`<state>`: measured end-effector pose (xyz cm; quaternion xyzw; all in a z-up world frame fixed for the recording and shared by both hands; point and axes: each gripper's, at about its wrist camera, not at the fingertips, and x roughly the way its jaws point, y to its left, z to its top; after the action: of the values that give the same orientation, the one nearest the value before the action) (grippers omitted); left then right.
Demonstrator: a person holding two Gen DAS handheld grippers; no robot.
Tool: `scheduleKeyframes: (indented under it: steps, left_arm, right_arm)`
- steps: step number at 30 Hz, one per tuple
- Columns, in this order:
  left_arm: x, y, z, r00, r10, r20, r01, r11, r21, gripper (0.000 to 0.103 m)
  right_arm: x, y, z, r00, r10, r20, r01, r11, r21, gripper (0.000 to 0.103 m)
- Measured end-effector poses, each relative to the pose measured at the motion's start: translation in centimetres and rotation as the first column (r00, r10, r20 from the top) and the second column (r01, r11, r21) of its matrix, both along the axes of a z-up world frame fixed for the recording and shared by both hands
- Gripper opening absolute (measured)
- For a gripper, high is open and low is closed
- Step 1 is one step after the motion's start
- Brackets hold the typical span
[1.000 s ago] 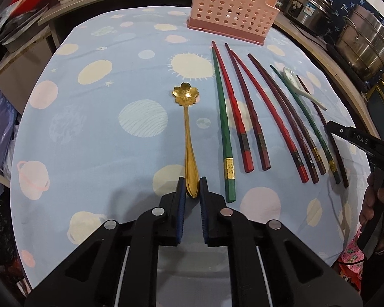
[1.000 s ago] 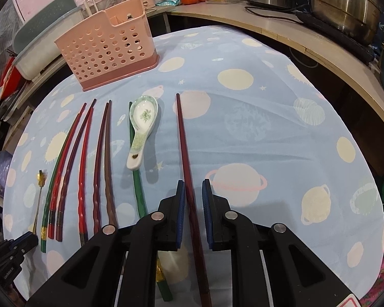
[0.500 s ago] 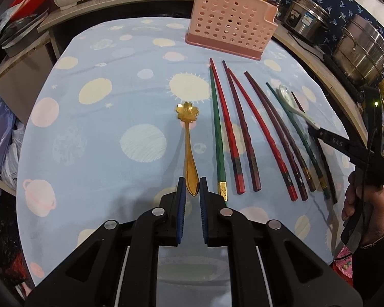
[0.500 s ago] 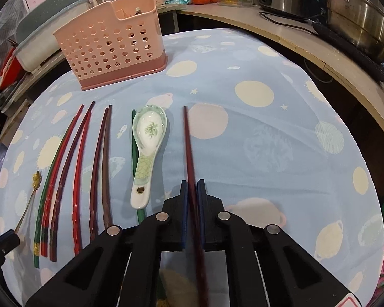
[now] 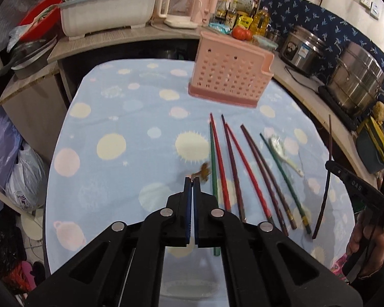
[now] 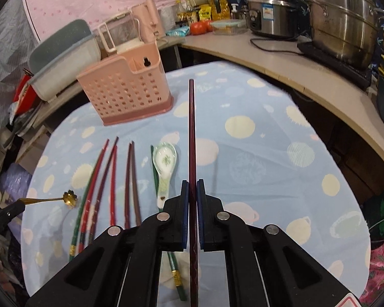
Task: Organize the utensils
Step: 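Lift the chopstick and gold spoon with both tools toward the pink caddy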
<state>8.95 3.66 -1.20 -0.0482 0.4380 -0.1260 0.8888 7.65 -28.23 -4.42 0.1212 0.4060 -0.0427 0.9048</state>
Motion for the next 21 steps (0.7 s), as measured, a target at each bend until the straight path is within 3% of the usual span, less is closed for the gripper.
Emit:
scheduleKeyframes:
  steps: [12,21]
  left_arm:
    - [2.4,-0.9,2.7,0.997,-0.005,0.074,0.004,1.0,0.014,0.0]
    - [5.9,-1.8,7.3,0.984,-0.009,0.177,0.006,1.0,0.012,0.0]
  right_arm:
    - [0.5,0.7,3.9,0.996,0.036,0.083,-0.036,0.999,0.007,0.006]
    - [3.2,0.9,7.9,0.984,0.054,0.172,-0.05,0.998,-0.03,0.006]
